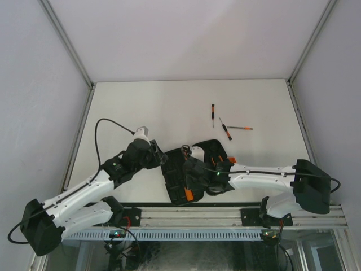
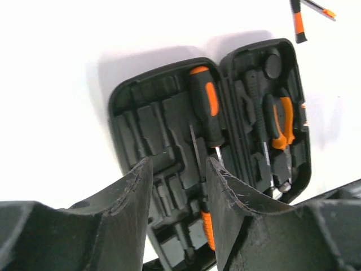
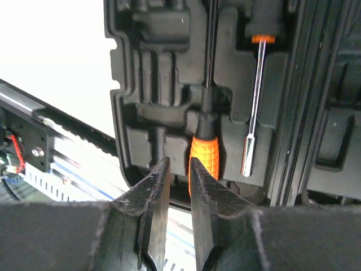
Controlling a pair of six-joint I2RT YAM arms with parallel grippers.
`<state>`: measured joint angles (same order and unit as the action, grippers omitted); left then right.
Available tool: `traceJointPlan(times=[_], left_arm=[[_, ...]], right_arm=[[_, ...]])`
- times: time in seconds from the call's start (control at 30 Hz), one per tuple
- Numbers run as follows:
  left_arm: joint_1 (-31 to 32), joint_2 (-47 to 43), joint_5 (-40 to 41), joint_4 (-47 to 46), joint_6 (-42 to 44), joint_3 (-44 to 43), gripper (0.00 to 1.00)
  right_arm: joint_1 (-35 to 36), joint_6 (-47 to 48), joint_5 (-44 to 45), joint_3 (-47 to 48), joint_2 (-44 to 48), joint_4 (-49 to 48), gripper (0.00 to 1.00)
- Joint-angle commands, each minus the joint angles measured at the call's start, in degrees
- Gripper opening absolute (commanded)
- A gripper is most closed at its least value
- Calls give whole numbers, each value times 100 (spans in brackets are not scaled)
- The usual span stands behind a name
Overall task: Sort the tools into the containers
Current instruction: Place the screwdriver in the storage box.
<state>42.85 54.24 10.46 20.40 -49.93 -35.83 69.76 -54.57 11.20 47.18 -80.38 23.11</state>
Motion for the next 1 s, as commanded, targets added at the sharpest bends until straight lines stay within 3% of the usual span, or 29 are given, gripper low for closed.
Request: traceJointPlan(times=[0.0,0.2,0.43,0.97], left_arm=[[-318,-404,-309,-353,352,559,47],[-532,-739,-872,-1063,465,1180,47],[-541,-540,-1248,-1613,476,1470,45],[-541,-435,-1026,-1519,432,1641,42]], right_arm=[[-289,387,-78,483,31,75,19],[-452,600,-240,980,-502,400,19],[-451,573,-245,1316,-1022,709,17],[-438,652,-258,1339,-1228,665,14]])
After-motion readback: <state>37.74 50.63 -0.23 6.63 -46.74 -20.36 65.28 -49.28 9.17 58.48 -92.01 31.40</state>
